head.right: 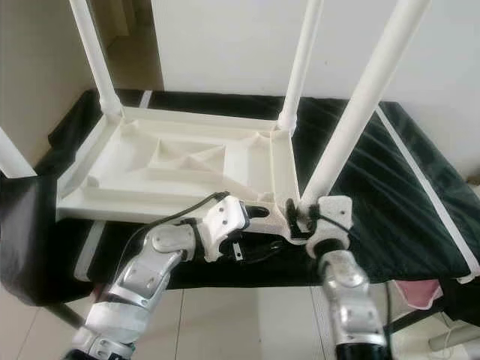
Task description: Building children table
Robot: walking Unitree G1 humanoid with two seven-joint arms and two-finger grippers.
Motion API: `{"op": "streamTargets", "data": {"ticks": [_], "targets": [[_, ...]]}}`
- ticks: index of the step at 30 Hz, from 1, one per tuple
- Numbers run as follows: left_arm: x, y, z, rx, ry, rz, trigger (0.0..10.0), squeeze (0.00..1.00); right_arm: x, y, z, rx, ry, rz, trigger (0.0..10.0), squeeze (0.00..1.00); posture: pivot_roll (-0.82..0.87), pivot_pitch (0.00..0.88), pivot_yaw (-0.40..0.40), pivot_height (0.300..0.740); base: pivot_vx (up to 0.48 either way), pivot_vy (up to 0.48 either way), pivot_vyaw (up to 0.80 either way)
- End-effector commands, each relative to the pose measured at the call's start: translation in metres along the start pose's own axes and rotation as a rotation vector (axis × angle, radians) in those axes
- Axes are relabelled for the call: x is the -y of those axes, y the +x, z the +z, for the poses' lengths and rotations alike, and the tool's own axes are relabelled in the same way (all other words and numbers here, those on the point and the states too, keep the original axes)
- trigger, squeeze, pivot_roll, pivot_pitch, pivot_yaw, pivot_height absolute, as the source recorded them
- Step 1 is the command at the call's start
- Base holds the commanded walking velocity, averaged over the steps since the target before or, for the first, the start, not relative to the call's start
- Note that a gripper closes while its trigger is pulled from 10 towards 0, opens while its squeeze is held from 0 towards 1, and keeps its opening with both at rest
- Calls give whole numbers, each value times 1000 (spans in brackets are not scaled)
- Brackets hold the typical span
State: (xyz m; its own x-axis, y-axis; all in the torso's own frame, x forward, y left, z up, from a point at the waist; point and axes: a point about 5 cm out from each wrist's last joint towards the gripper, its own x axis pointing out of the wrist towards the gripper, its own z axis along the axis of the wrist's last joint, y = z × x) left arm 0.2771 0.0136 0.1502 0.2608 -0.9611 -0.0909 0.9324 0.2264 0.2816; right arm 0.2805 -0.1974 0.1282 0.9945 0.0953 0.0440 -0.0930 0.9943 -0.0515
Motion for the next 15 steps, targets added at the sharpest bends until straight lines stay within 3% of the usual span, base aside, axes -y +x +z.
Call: {"op": "streamTargets", "data": {"ticks": [1, 6, 15], "targets": [[-5, 2, 0, 0, -9, 103, 10000, 0, -1, 4, 3, 3, -20, 152, 10000, 0, -59, 5, -34, 740, 0, 0, 0], [-7, 2, 1, -1, -6, 102, 10000, 0, -3, 7, 3, -19, -58, 341, 10000, 0, -58, 1, -31, 740, 0, 0, 0], [-9, 4, 2, 3, -5, 107, 10000, 0, -4, 14, -2, -60, -104, 483, 10000, 0, -52, 0, -37, 740, 0, 0, 0]]}}
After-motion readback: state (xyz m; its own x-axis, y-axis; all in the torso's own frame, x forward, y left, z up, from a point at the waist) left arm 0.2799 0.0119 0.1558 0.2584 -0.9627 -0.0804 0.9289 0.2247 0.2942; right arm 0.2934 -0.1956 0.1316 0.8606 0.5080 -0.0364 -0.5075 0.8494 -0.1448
